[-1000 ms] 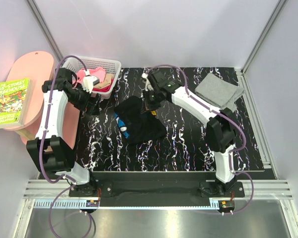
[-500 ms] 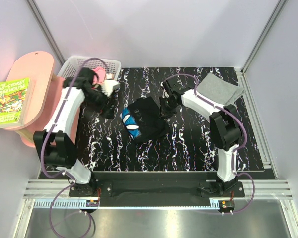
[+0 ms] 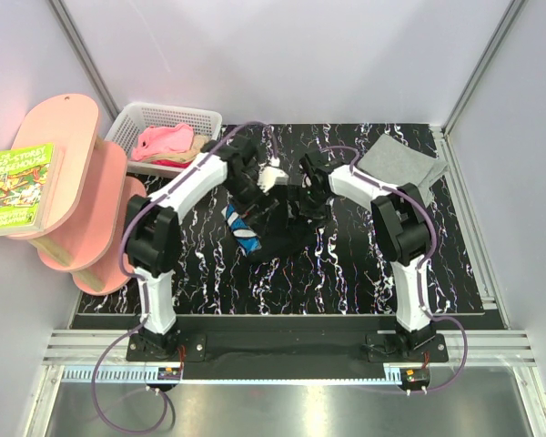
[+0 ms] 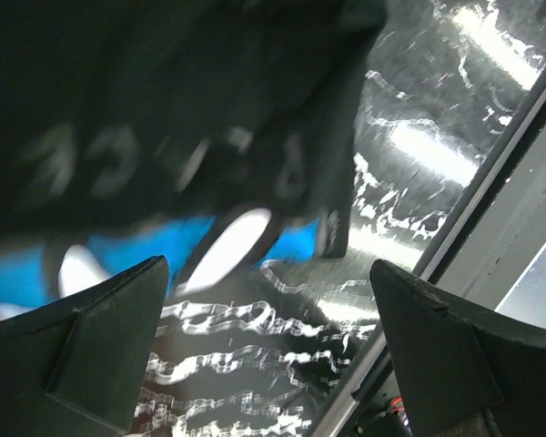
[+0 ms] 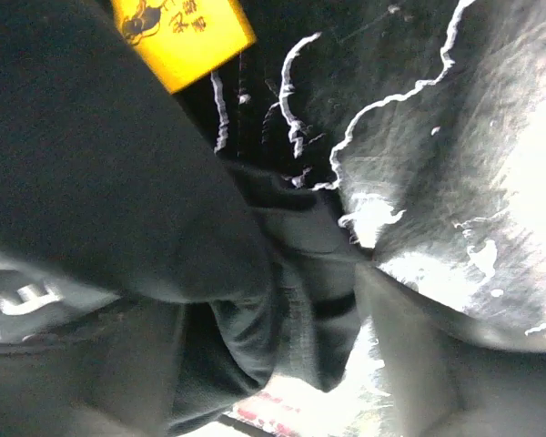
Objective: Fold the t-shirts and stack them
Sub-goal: Fold the tshirt
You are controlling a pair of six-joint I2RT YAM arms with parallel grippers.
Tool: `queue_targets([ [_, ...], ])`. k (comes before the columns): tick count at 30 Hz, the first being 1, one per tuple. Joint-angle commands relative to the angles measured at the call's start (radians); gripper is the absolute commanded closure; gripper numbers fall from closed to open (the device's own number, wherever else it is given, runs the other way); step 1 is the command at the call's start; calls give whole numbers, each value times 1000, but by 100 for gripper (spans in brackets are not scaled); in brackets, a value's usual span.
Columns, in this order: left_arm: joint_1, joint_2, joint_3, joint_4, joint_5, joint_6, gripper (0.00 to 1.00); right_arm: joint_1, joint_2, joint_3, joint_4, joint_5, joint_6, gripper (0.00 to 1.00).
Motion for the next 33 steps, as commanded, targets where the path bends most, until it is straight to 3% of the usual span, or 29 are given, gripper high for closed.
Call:
queue_targets([
  [1, -48, 102, 61, 33, 39, -15, 1, -37, -47, -23, -27, 74, -1, 0],
  [10, -66, 225, -3, 135, 1, -41, 1, -124, -351, 46, -24, 2, 116, 0],
  [14, -92, 249, -31, 161, -45, -40, 1, -129, -460, -14, 99, -59, 211, 0],
  [19, -72, 73, -46, 162, -9, -55, 1, -132, -453, -112, 235, -248, 338, 0],
  [24, 105, -190, 6, 98, 77, -40, 1, -132, -394, -160, 326, -346, 410, 0],
  [28, 269, -293, 24, 58, 126, -24, 1, -132, -315, -162, 454, -450, 487, 0],
  [33, 339, -356, -34, 66, 179, -33, 1, -111, -273, -178, 602, -579, 611, 0],
])
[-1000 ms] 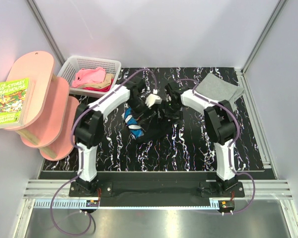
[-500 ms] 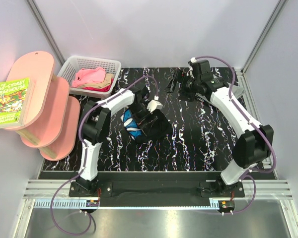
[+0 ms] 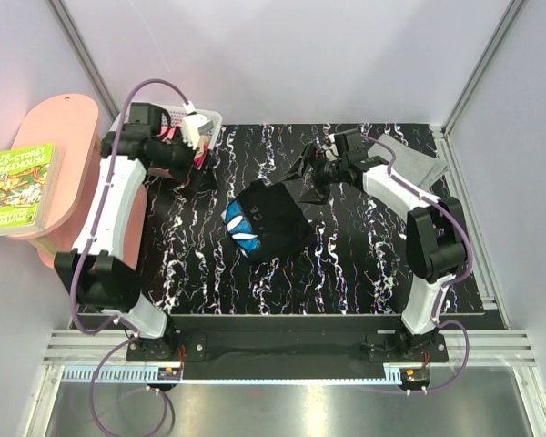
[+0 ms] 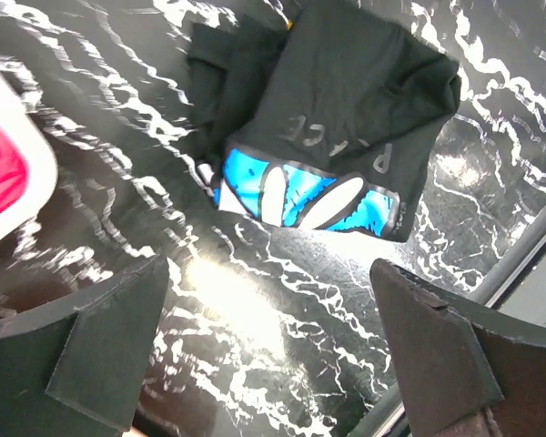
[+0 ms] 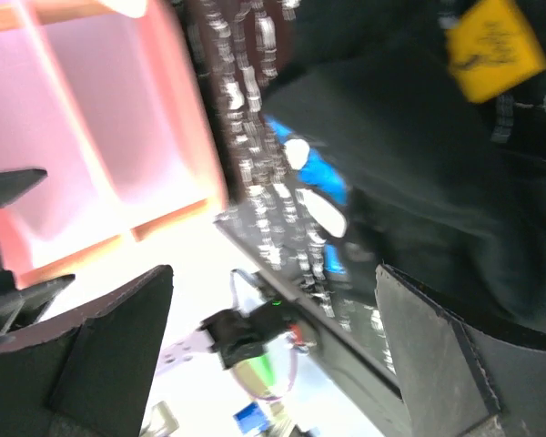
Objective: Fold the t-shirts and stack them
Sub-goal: Fold the tshirt
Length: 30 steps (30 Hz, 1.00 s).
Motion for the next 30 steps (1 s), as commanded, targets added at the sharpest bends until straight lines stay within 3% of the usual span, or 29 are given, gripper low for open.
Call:
queue_targets([
  [1, -3, -12, -49, -32, 95, 8, 1, 30, 16, 4, 193, -170, 126, 0],
  [11, -9, 65, -49, -19, 124, -21, 1, 67, 112, -134, 215, -288, 116, 0],
  [20, -68, 60, -44, -2, 98, -33, 1, 57, 221, -303, 222, -280, 56, 0],
  [26, -123, 10, -52, -2, 92, -35, 1, 41, 120, -136, 146, -311, 85, 0],
  [30, -167, -48, -78, 5, 92, -39, 1, 24, 158, 36, 60, -335, 80, 0],
])
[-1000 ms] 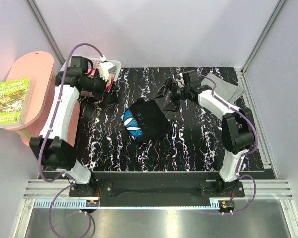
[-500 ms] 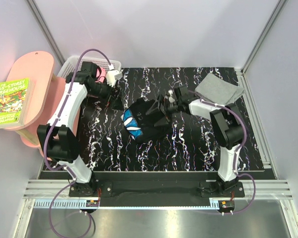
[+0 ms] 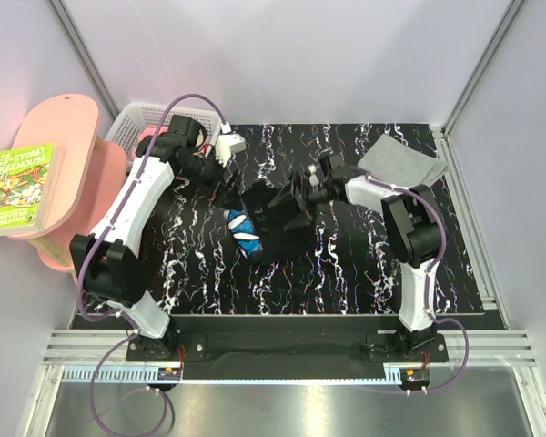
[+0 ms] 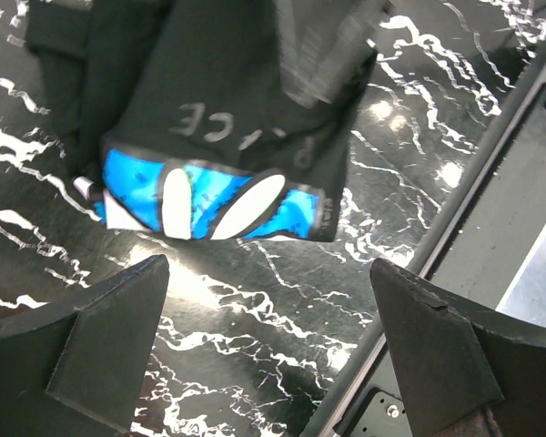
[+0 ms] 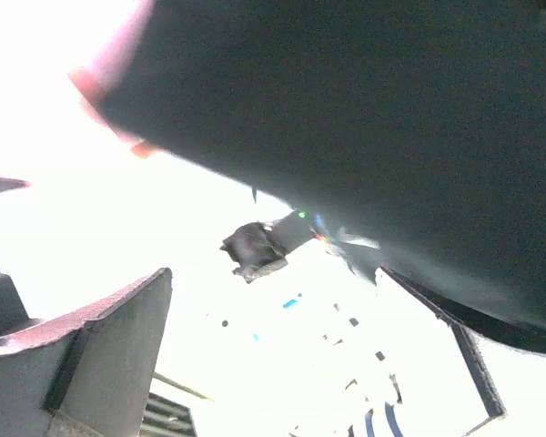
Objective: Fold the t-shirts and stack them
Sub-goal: Fold the tshirt, then neatly place the folded tshirt to the corner
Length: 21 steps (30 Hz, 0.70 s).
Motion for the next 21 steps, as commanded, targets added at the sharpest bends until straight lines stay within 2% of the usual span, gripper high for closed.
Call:
queue_targets([
  [1, -39, -114, -17, 35, 23, -15, 1, -30, -17, 230, -55, -34, -5, 0],
  [9, -43, -59, -104, 99, 7, -30, 1, -52, 263, 541, -66, -46, 17, 1],
  [16, -54, -3, -112, 107, 30, -33, 1, -64, 472, 708, -78, -54, 17, 0],
  [21, -143, -23, -136, 103, 20, -27, 1, -79, 564, 807, -143, -36, -55, 0],
])
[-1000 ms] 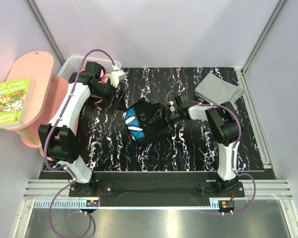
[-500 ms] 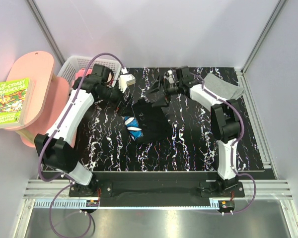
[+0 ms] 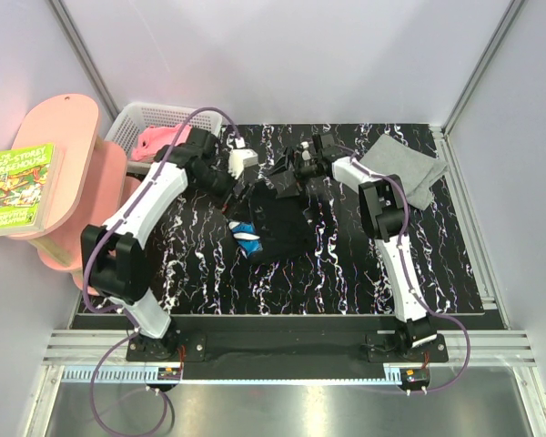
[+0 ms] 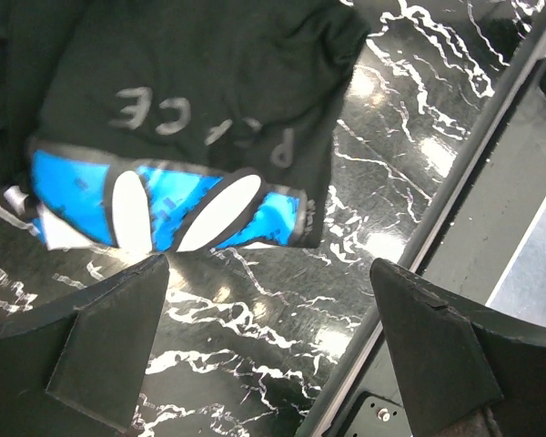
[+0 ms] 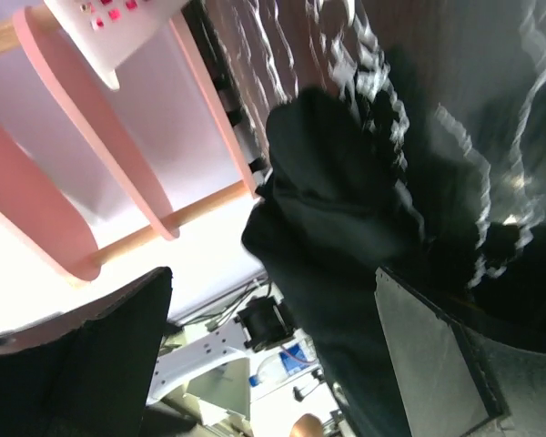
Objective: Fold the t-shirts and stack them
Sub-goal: Neatly place the folded tshirt to the corner
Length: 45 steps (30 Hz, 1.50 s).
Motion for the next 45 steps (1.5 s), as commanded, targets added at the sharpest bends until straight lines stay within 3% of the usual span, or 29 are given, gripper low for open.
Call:
queue_targets([
  [1, -99, -34, -33, 28, 9, -2, 1, -18, 64, 100, -110, 14, -65, 0],
  [5, -221, -19, -61, 40, -46, 8, 1, -29, 35, 154, -155, 25, -105, 0],
  [9, -240, 16, -99, 85, -54, 5, 1, -52, -62, 159, -221, 46, -155, 0],
  [12, -202, -39, -168, 174, -69, -27, 1, -52, -182, 74, -222, 54, -171, 0],
  [16, -73, -122, -231, 338, -55, -130, 1, -30, -300, -58, -219, 71, -204, 0],
  [22, -39, -61, -238, 361, -63, -150, 1, 11, -406, -213, -167, 80, -199, 0],
  [29, 5, 180, -155, 361, -2, -188, 1, 65, -384, -302, -90, 80, -155, 0],
  [37, 30, 335, -130, 350, -15, -161, 1, 63, -285, -328, -70, 92, -165, 0],
  [45, 30, 211, -161, 327, -32, -147, 1, 51, -216, -384, -70, 119, -211, 0],
])
